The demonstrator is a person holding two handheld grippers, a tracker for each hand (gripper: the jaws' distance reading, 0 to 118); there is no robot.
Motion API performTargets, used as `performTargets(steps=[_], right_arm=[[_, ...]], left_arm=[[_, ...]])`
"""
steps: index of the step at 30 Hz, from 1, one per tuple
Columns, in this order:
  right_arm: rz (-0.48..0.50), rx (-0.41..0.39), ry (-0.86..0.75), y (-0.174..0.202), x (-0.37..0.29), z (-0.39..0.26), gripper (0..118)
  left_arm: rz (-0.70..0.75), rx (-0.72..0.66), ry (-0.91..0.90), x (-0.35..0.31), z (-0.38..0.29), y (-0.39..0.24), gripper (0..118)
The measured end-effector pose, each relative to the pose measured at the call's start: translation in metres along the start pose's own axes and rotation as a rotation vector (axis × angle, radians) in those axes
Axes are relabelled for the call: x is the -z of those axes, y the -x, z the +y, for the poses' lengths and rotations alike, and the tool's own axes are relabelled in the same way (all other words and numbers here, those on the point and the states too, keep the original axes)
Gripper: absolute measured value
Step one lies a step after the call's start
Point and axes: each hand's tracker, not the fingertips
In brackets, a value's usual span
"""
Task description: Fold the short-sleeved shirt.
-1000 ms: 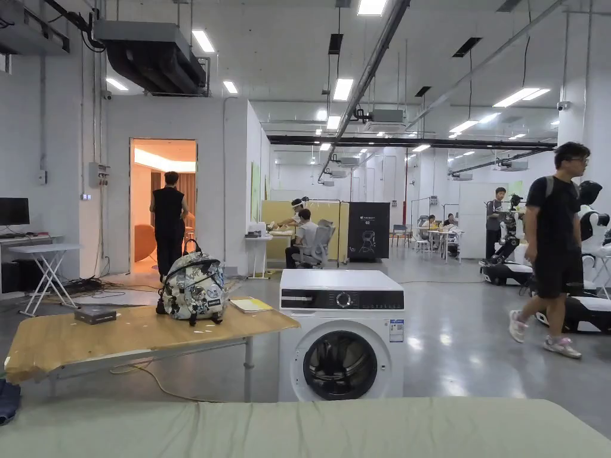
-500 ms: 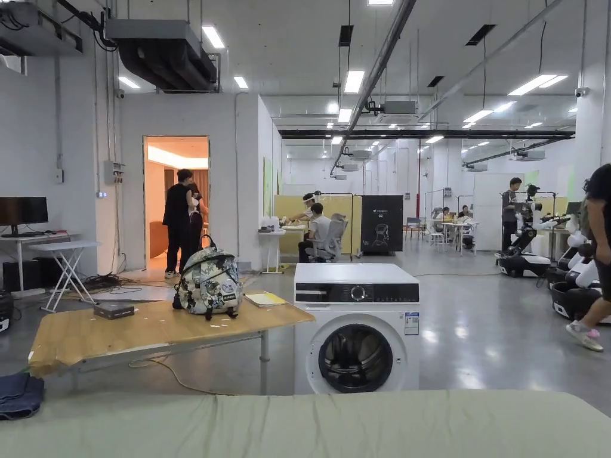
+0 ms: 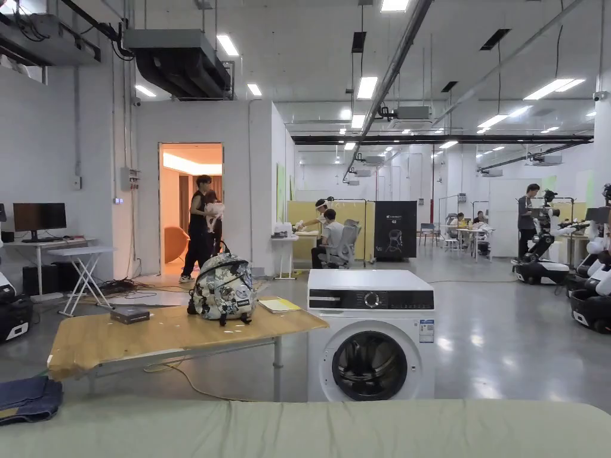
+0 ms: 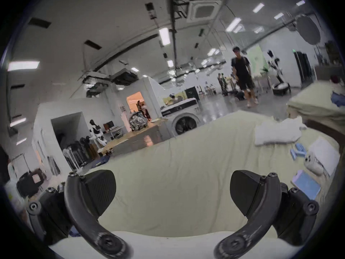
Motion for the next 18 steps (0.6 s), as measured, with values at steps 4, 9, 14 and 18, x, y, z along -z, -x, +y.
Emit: performTargets(steps=[4, 9, 14, 18], right_arm=[[-0.031, 0.02, 0.014, -0.0056, 0.0036, -0.0008, 118], [-0.027, 0.051, 0.025, -0.0076, 0.0016, -0.0014, 118], [-0.047, 0.037, 0.029, -0.008, 0.0032, -0.0034, 118], [-0.071, 0.031, 0.024, -0.0065, 0.004, -0.006, 118]], left_arm=[[0.006, 0.007, 0.003, -0.0014, 0.0018, -0.0012, 90], [0.014, -0.005, 0.015, 0.0001, 0.0002, -0.0009, 90], [-0.007, -0.01, 0.026, 0.0007, -0.0016, -0.0029, 91], [-0.015, 0.023, 0.033, 0.0012, -0.0031, -0.007, 90]])
